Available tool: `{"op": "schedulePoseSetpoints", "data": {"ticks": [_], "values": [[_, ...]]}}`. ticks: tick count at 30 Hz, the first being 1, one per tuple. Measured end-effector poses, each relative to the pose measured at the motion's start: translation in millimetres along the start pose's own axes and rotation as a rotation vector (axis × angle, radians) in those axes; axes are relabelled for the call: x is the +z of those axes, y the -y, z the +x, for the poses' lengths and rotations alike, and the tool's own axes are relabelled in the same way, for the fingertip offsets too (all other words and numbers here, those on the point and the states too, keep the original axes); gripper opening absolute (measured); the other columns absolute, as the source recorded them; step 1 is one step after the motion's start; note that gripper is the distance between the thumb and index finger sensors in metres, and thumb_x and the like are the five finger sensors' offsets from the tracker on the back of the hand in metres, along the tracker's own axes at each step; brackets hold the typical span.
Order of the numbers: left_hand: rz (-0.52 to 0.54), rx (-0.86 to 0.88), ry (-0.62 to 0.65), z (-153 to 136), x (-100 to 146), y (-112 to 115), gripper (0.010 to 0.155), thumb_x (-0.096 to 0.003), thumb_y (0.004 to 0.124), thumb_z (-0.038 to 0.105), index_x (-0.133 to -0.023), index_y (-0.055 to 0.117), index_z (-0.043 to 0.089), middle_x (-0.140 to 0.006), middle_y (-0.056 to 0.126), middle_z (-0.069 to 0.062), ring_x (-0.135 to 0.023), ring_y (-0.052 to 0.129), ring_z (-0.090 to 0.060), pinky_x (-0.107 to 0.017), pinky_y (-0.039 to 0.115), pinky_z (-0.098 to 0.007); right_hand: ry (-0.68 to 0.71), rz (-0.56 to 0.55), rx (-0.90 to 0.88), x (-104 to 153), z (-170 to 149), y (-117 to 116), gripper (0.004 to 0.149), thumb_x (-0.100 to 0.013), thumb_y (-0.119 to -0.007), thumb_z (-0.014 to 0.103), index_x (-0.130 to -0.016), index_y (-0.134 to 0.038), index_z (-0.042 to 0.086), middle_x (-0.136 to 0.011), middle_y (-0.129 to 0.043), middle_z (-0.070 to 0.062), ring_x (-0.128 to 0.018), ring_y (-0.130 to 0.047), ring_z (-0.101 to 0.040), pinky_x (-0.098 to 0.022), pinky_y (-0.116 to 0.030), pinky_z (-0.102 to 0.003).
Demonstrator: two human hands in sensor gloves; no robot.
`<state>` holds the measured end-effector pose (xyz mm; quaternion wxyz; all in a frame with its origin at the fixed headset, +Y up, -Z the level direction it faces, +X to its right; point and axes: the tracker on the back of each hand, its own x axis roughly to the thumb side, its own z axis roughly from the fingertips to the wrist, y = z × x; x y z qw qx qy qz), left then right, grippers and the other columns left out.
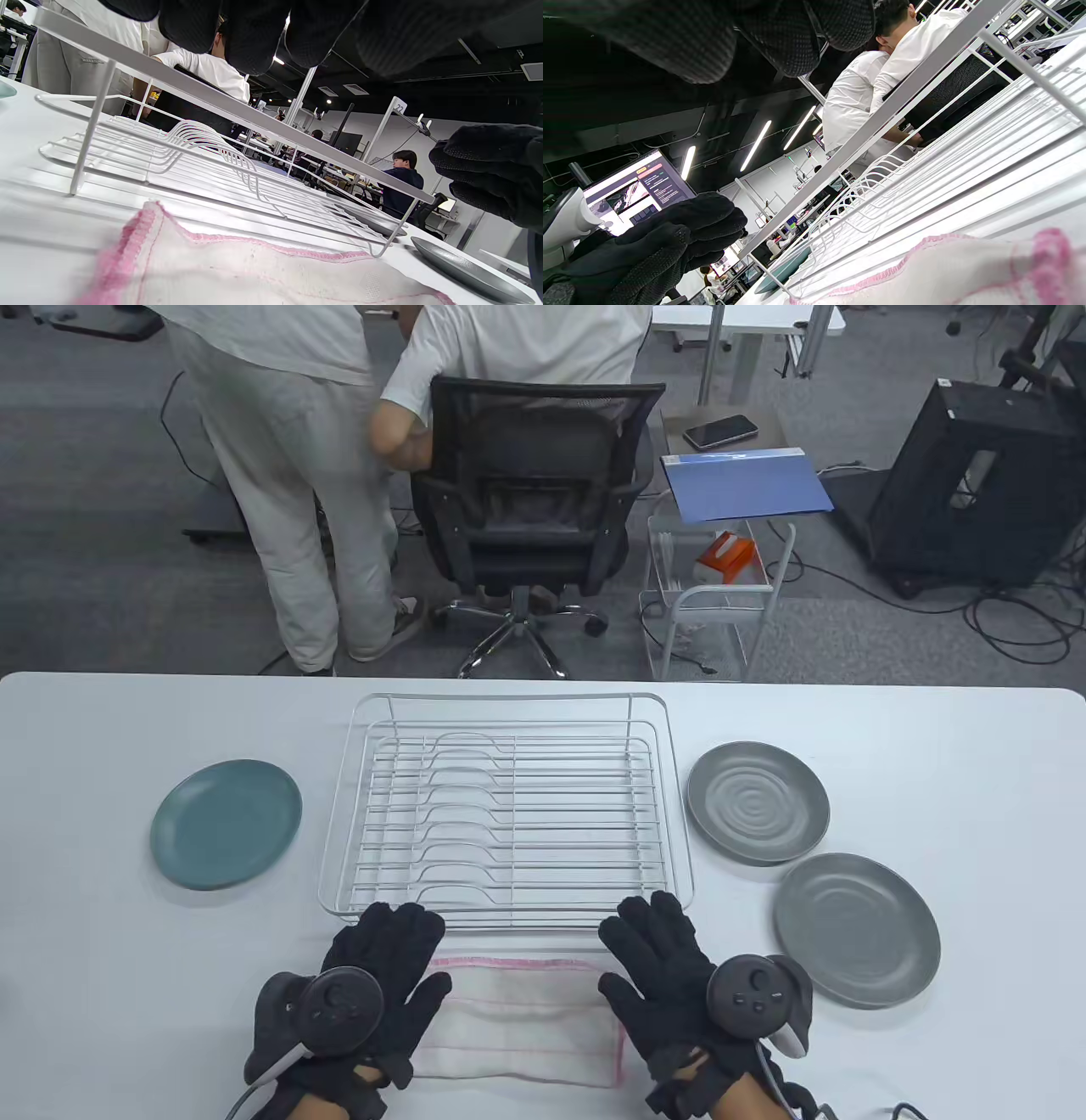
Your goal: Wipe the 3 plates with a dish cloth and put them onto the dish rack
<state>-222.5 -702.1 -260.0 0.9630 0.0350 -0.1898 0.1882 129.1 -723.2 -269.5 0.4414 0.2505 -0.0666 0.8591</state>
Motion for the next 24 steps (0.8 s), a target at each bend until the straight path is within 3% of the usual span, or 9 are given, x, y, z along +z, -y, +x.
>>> {"op": "schedulePoseSetpoints", "data": {"ticks": [24], "values": [[-0.004,0.018,-0.010,-6.8,7.6,-3.1,0.062,-0.0555,0.070,0.054,-0.109,0.053,0.028,-0.117,0.056,-0.014,-0.107,0.047,-0.051,-0.072,0.040,-0.067,0.012,0.001,0.022,-0.7,2.2,-1.2,0.065,-0.048,-0.076,0.044,-0.099,-0.059,0.007,-0.101,-0.043,-0.026,-0.089,-0.024,-0.052,-0.061,-0.025,-0.066]]}}
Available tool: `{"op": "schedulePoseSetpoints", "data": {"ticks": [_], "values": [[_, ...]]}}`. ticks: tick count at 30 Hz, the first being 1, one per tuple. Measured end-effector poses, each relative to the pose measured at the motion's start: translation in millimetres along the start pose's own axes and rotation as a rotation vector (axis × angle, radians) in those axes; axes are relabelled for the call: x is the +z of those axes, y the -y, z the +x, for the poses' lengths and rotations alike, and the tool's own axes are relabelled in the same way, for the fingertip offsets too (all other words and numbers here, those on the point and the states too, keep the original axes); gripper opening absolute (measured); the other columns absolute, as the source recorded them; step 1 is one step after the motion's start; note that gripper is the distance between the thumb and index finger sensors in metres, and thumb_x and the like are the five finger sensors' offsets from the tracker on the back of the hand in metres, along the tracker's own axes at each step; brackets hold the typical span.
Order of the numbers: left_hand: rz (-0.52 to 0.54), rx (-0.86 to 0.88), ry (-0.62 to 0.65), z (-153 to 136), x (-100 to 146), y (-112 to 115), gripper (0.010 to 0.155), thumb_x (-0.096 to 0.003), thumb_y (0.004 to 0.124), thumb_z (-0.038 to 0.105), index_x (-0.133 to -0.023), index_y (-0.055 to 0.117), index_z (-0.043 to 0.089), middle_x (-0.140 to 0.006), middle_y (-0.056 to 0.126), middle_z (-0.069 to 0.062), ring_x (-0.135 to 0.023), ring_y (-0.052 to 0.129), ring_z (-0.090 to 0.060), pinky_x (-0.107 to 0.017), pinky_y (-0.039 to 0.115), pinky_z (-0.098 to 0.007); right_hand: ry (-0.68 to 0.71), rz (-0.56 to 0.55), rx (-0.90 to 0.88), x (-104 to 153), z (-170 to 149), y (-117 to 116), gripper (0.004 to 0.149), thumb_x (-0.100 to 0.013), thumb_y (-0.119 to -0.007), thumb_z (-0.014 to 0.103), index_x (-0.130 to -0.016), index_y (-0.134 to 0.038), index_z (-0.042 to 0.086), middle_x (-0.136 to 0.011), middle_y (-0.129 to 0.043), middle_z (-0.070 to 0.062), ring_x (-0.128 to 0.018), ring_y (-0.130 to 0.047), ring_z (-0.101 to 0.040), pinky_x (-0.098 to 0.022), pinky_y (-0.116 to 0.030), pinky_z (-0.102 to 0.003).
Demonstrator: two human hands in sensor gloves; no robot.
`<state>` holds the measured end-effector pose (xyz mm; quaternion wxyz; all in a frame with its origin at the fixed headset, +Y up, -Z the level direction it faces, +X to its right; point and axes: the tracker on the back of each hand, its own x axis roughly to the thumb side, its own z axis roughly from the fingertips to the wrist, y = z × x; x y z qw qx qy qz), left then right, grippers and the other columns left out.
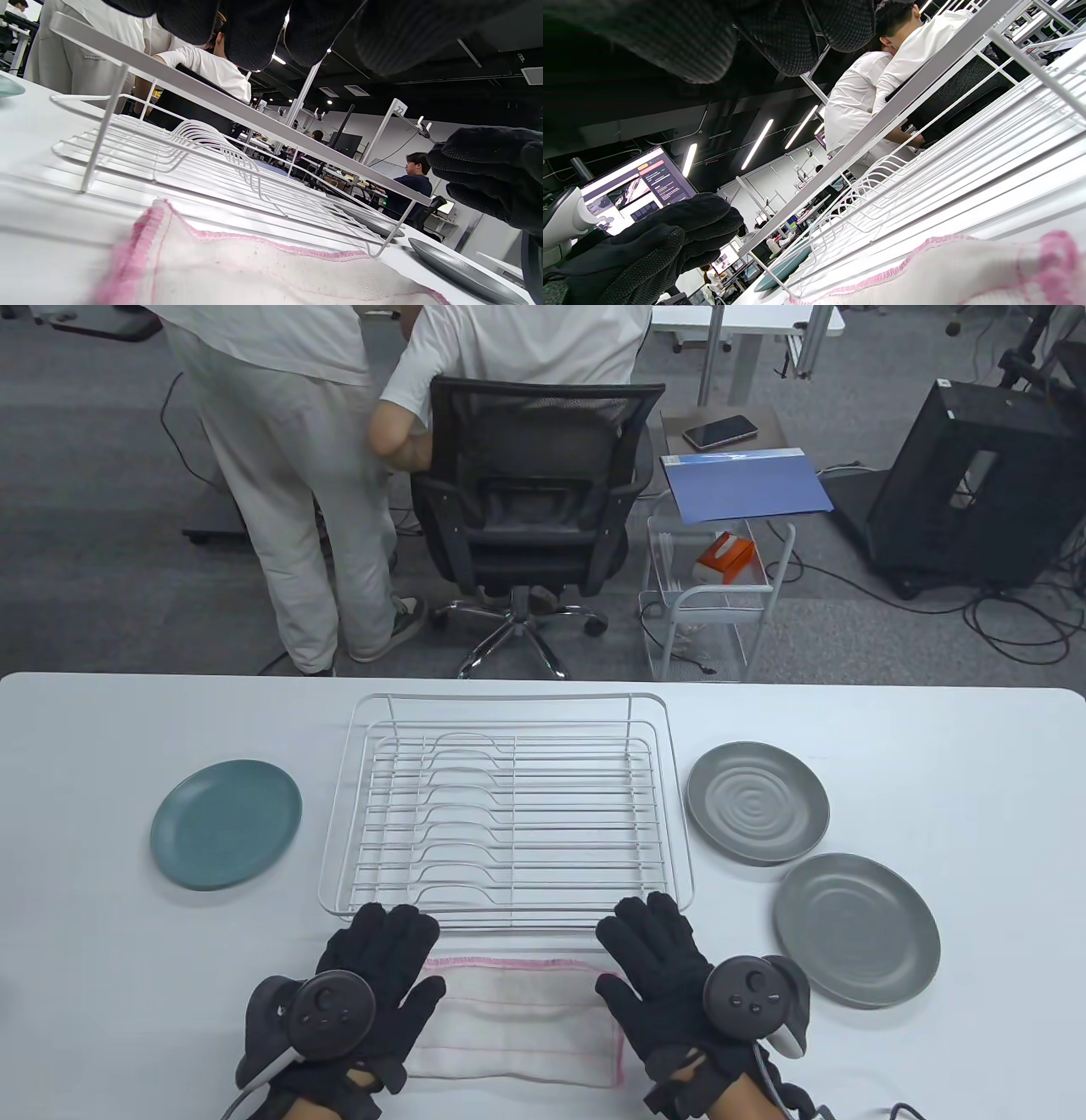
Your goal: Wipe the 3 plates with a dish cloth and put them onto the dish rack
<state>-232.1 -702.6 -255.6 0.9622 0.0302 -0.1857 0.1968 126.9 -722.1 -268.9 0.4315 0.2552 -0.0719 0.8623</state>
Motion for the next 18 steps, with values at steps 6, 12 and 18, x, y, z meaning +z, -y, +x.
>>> {"op": "schedulePoseSetpoints", "data": {"ticks": [6,12,18], "values": [[0.020,0.029,-0.025,-8.5,5.2,-3.5,0.062,-0.0554,0.071,0.053,-0.109,0.054,0.027,-0.117,0.057,-0.014,-0.107,0.047,-0.051,-0.072,0.041,-0.067,0.020,0.020,0.014,-1.8,5.2,-8.0,0.065,-0.048,-0.076,0.044,-0.099,-0.059,0.007,-0.101,-0.043,-0.026,-0.089,-0.026,-0.052,-0.061,-0.026,-0.066],[-0.005,0.033,-0.033,-8.8,3.1,-0.8,0.062,-0.0556,0.070,0.053,-0.109,0.054,0.027,-0.117,0.056,-0.014,-0.107,0.047,-0.051,-0.072,0.041,-0.067,0.086,0.167,0.048,-10.8,23.6,-48.5,0.066,-0.047,-0.078,0.043,-0.099,-0.058,0.009,-0.102,-0.043,-0.025,-0.090,-0.028,-0.052,-0.062,-0.028,-0.066],[-0.027,0.038,-0.039,-8.8,1.0,1.5,0.062,-0.0558,0.070,0.054,-0.109,0.054,0.027,-0.117,0.057,-0.013,-0.107,0.048,-0.051,-0.072,0.041,-0.067,0.122,0.472,0.227,-20.7,40.2,-106.5,0.073,-0.045,-0.082,0.045,-0.102,-0.050,0.014,-0.105,-0.033,-0.019,-0.092,-0.023,-0.047,-0.064,-0.027,-0.064]]}}
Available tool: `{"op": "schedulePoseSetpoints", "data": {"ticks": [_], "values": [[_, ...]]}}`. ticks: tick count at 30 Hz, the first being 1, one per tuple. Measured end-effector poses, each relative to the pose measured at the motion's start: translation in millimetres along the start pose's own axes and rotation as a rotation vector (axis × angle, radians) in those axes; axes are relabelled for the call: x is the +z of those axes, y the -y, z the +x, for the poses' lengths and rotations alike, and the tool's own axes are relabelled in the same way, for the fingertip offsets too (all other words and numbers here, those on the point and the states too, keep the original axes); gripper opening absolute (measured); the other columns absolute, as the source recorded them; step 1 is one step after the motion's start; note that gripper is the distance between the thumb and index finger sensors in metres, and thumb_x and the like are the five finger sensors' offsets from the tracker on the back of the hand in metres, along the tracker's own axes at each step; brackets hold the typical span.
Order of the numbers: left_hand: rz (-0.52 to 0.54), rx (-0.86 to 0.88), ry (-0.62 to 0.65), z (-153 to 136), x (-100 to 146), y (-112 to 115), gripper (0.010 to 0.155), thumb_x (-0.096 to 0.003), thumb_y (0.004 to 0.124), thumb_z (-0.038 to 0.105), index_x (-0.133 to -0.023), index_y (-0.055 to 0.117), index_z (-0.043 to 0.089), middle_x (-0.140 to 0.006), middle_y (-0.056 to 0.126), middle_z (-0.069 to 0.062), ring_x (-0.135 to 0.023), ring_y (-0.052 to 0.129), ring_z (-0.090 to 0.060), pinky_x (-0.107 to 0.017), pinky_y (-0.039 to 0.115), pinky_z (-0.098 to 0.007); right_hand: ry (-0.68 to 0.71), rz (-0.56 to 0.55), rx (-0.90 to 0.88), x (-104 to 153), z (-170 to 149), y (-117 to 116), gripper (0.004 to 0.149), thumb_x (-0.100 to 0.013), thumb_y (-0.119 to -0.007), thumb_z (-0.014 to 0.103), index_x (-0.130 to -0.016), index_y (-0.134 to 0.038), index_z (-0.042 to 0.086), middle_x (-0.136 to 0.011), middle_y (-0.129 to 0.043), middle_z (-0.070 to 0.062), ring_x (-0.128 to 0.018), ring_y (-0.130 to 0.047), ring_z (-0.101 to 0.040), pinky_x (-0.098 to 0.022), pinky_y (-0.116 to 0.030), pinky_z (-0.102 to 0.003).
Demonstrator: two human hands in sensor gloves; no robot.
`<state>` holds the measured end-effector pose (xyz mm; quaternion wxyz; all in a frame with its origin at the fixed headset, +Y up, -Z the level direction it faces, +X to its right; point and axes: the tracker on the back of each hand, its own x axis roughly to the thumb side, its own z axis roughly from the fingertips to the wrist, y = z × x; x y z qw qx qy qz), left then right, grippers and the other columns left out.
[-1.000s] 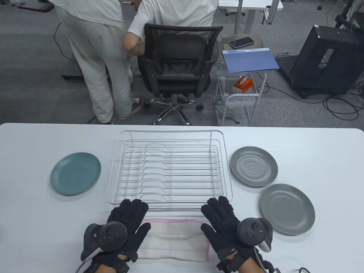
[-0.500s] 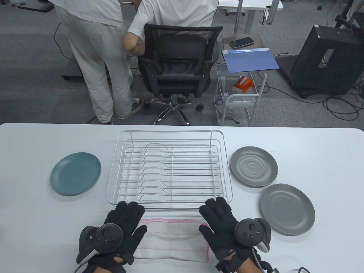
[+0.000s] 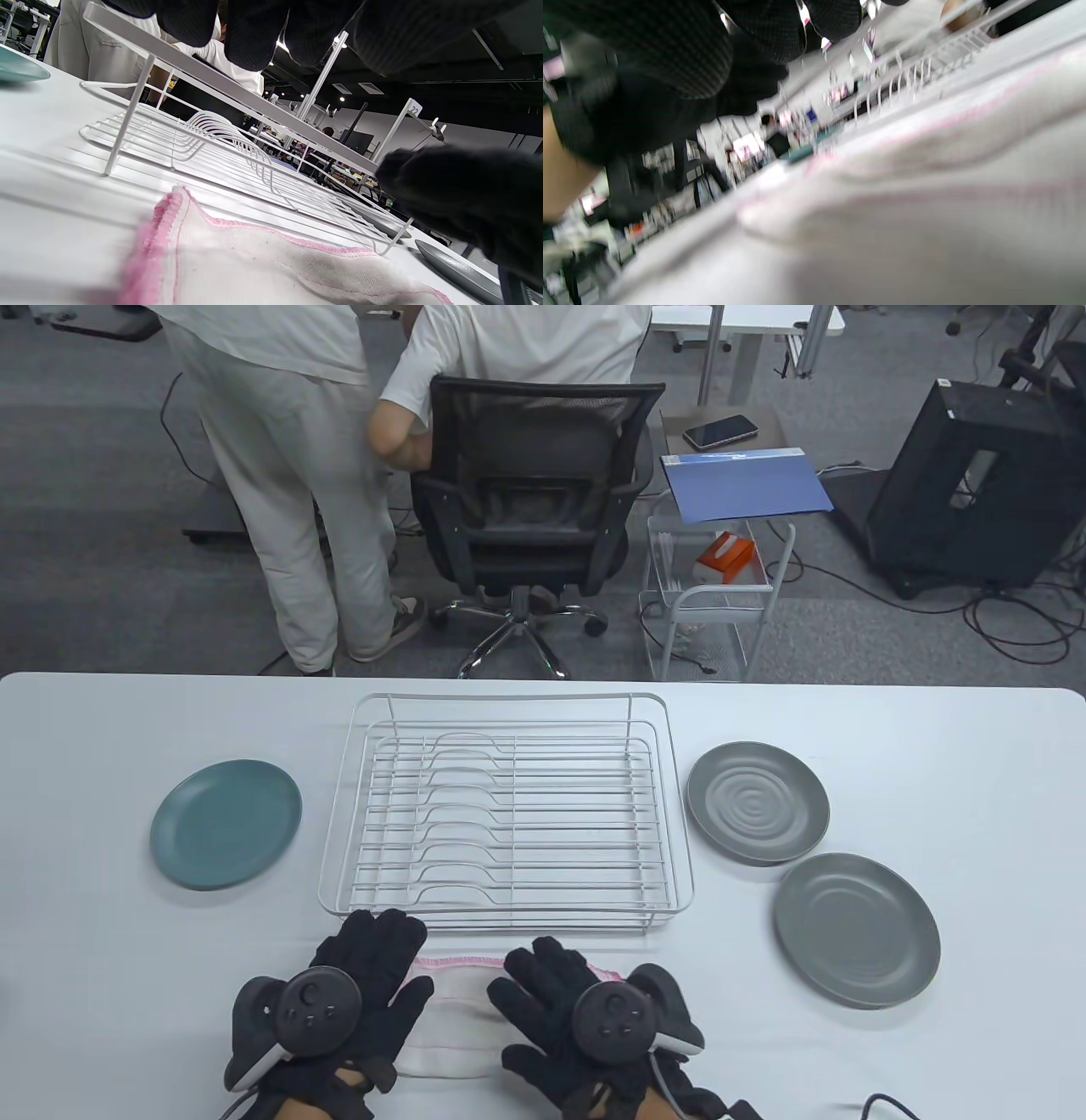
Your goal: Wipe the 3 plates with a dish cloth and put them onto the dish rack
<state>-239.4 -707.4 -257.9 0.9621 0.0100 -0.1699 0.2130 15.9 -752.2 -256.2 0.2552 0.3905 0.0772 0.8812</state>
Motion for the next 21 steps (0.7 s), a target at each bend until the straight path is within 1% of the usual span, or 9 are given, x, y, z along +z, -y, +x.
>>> {"op": "schedulePoseSetpoints", "data": {"ticks": [1,4,8,10,12,14,17,21], "values": [[-0.001,0.001,-0.001,0.6,-0.1,0.0,0.062,-0.0557,0.070,0.053,-0.109,0.054,0.027,-0.117,0.057,-0.014,-0.106,0.048,-0.051,-0.072,0.041,-0.067,-0.005,0.055,0.047,-4.3,2.0,-7.4,0.075,-0.045,-0.083,0.046,-0.103,-0.047,0.015,-0.106,-0.032,-0.017,-0.093,-0.022,-0.047,-0.064,-0.027,-0.063],[-0.005,0.003,-0.001,1.6,-0.5,-0.3,0.062,-0.0558,0.070,0.054,-0.109,0.054,0.027,-0.117,0.057,-0.013,-0.106,0.048,-0.051,-0.072,0.041,-0.068,-0.054,0.166,0.159,-10.9,2.4,-22.2,0.082,-0.044,-0.085,0.049,-0.104,-0.041,0.015,-0.107,-0.027,-0.016,-0.093,-0.018,-0.045,-0.065,-0.026,-0.062],[-0.010,0.004,0.001,2.2,-1.5,0.9,0.061,-0.0560,0.070,0.054,-0.109,0.054,0.028,-0.117,0.057,-0.014,-0.106,0.049,-0.051,-0.072,0.041,-0.068,-0.118,0.228,0.211,-14.3,-3.6,-31.6,0.084,-0.044,-0.087,0.048,-0.104,-0.039,0.013,-0.107,-0.024,-0.016,-0.093,-0.015,-0.044,-0.064,-0.025,-0.062],[-0.016,0.007,0.004,3.5,-1.8,2.2,0.062,-0.0559,0.070,0.054,-0.109,0.054,0.027,-0.117,0.057,-0.014,-0.106,0.049,-0.051,-0.072,0.041,-0.068,-0.166,0.249,0.250,-14.8,-7.6,-34.6,0.082,-0.044,-0.086,0.045,-0.104,-0.040,0.013,-0.106,-0.023,-0.016,-0.093,-0.015,-0.044,-0.064,-0.024,-0.062],[-0.022,0.005,0.007,4.9,-2.3,3.3,0.061,-0.0561,0.070,0.054,-0.109,0.055,0.027,-0.117,0.057,-0.014,-0.106,0.049,-0.051,-0.072,0.041,-0.068,-0.175,0.282,0.260,-15.1,-9.6,-36.1,0.080,-0.046,-0.083,0.047,-0.104,-0.039,0.013,-0.107,-0.023,-0.016,-0.093,-0.015,-0.044,-0.064,-0.025,-0.061],[-0.027,0.002,0.008,5.5,-2.6,4.0,0.062,-0.0560,0.070,0.054,-0.109,0.055,0.027,-0.117,0.057,-0.014,-0.106,0.049,-0.051,-0.072,0.041,-0.068,-0.189,0.267,0.240,-15.2,-8.4,-38.0,0.077,-0.046,-0.082,0.044,-0.103,-0.041,0.012,-0.106,-0.025,-0.016,-0.093,-0.016,-0.044,-0.064,-0.025,-0.061],[-0.032,0.002,0.007,5.8,-3.0,4.4,0.061,-0.0560,0.070,0.054,-0.109,0.055,0.027,-0.117,0.058,-0.014,-0.106,0.050,-0.051,-0.072,0.041,-0.068,-0.186,0.271,0.315,-16.6,-5.4,-39.8,0.070,-0.048,-0.077,0.043,-0.102,-0.044,0.014,-0.106,-0.030,-0.016,-0.093,-0.021,-0.044,-0.064,-0.028,-0.061],[-0.038,0.001,0.005,5.6,-3.1,4.3,0.061,-0.0560,0.070,0.054,-0.109,0.055,0.027,-0.117,0.058,-0.014,-0.106,0.050,-0.051,-0.072,0.041,-0.068,-0.160,0.233,0.380,-18.3,-2.0,-38.9,0.062,-0.048,-0.077,0.039,-0.099,-0.051,0.015,-0.105,-0.039,-0.016,-0.093,-0.035,-0.045,-0.064,-0.035,-0.061]]}}
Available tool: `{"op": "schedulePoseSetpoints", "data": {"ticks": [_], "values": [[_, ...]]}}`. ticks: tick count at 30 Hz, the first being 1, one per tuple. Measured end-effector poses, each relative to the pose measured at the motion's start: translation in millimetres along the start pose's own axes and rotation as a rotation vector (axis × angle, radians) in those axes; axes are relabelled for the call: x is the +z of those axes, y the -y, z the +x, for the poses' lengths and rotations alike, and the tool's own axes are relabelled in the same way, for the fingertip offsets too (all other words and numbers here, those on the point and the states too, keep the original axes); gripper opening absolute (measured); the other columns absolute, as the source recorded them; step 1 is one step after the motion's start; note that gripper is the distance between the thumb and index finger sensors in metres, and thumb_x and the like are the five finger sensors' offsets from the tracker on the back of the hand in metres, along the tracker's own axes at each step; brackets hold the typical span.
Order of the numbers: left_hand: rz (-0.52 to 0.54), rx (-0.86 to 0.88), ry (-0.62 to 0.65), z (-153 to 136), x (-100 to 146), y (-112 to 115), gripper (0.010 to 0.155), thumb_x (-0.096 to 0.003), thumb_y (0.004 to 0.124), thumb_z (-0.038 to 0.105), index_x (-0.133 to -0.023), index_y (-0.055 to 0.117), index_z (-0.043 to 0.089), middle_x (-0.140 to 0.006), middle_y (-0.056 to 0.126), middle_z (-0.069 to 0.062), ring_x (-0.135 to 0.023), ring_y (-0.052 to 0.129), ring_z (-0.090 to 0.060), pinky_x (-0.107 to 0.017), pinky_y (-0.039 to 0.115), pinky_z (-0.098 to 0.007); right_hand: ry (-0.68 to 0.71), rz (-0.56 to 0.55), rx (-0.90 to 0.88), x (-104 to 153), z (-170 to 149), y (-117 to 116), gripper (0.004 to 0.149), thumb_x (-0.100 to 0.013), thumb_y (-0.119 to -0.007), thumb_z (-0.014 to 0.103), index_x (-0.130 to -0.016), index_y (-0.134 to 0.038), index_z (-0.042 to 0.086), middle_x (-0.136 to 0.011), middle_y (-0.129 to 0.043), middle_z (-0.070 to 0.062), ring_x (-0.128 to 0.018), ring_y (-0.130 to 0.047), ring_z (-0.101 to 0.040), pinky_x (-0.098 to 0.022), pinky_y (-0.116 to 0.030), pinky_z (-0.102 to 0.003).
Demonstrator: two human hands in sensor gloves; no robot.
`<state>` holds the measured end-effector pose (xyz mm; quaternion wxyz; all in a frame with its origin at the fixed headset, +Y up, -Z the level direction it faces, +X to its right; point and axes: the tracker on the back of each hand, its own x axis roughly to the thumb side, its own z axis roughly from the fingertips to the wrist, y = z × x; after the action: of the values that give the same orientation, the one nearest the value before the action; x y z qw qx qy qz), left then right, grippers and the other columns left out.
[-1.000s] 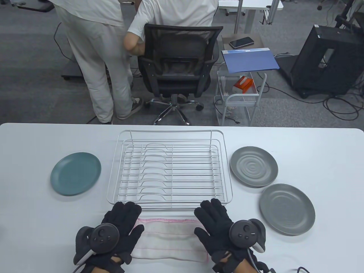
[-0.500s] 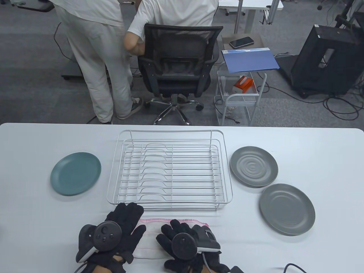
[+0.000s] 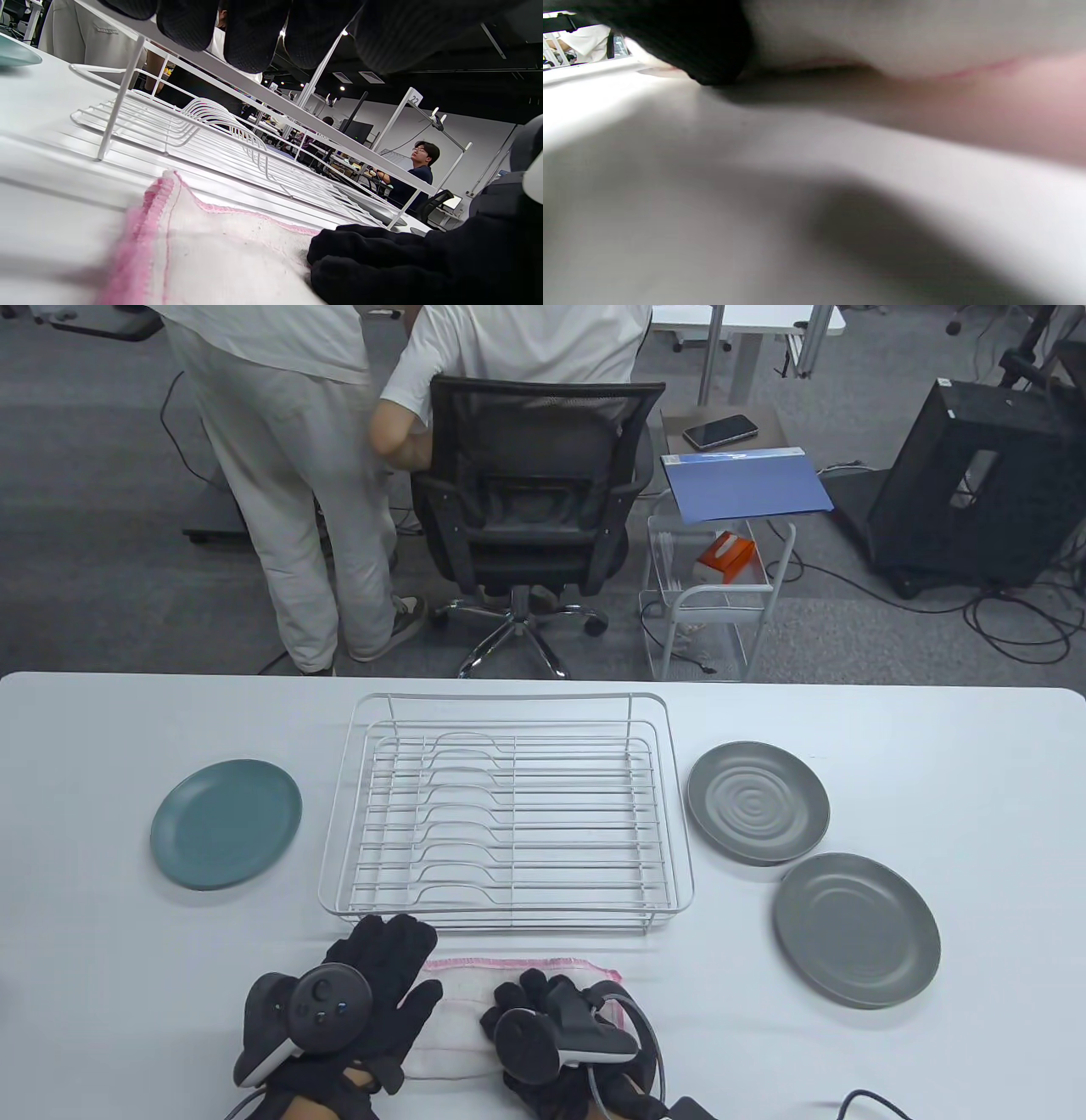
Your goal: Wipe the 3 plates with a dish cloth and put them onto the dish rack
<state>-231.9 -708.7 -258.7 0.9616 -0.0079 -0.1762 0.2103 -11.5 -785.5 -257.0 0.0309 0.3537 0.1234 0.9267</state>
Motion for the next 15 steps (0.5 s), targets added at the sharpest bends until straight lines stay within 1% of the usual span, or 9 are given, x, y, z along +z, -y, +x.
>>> {"op": "schedulePoseSetpoints", "data": {"ticks": [2,3,7,11,15], "values": [[0.005,0.007,0.003,0.1,0.4,0.0,0.061,-0.0559,0.070,0.053,-0.109,0.056,0.027,-0.116,0.059,-0.014,-0.106,0.051,-0.051,-0.072,0.042,-0.068,0.019,-0.029,0.022,1.1,-0.7,2.5,0.060,-0.047,-0.077,0.039,-0.098,-0.056,0.014,-0.104,-0.045,-0.016,-0.092,-0.043,-0.046,-0.063,-0.039,-0.061],[0.005,0.007,0.003,0.1,0.5,0.0,0.061,-0.0559,0.070,0.053,-0.109,0.056,0.027,-0.117,0.058,-0.014,-0.106,0.051,-0.051,-0.072,0.042,-0.068,0.014,-0.028,0.001,1.9,-1.5,3.4,0.060,-0.047,-0.076,0.039,-0.098,-0.057,0.014,-0.104,-0.046,-0.017,-0.092,-0.044,-0.046,-0.063,-0.040,-0.061],[0.028,0.017,0.002,-2.9,2.7,-3.6,0.061,-0.0558,0.070,0.053,-0.109,0.056,0.027,-0.116,0.059,-0.014,-0.105,0.052,-0.051,-0.072,0.043,-0.068,0.012,-0.089,-0.154,10.0,-12.1,12.5,0.059,-0.047,-0.077,0.039,-0.097,-0.062,0.011,-0.102,-0.052,-0.019,-0.091,-0.050,-0.047,-0.063,-0.044,-0.062],[0.053,0.035,-0.008,-7.9,5.1,-7.9,0.061,-0.0558,0.070,0.053,-0.109,0.056,0.026,-0.116,0.059,-0.015,-0.105,0.052,-0.052,-0.071,0.043,-0.068,-0.009,-0.182,-0.338,22.0,-31.5,26.6,0.058,-0.046,-0.077,0.038,-0.095,-0.067,0.008,-0.100,-0.057,-0.021,-0.089,-0.054,-0.049,-0.062,-0.046,-0.063],[0.083,0.084,-0.006,-11.6,7.8,-10.8,0.063,-0.0553,0.066,0.056,-0.109,0.055,0.026,-0.116,0.060,-0.015,-0.105,0.052,-0.052,-0.071,0.043,-0.068,-0.058,-0.244,-0.515,36.9,-54.0,33.1,0.057,-0.046,-0.078,0.038,-0.093,-0.072,0.006,-0.097,-0.063,-0.024,-0.086,-0.060,-0.050,-0.060,-0.051,-0.064]]}}
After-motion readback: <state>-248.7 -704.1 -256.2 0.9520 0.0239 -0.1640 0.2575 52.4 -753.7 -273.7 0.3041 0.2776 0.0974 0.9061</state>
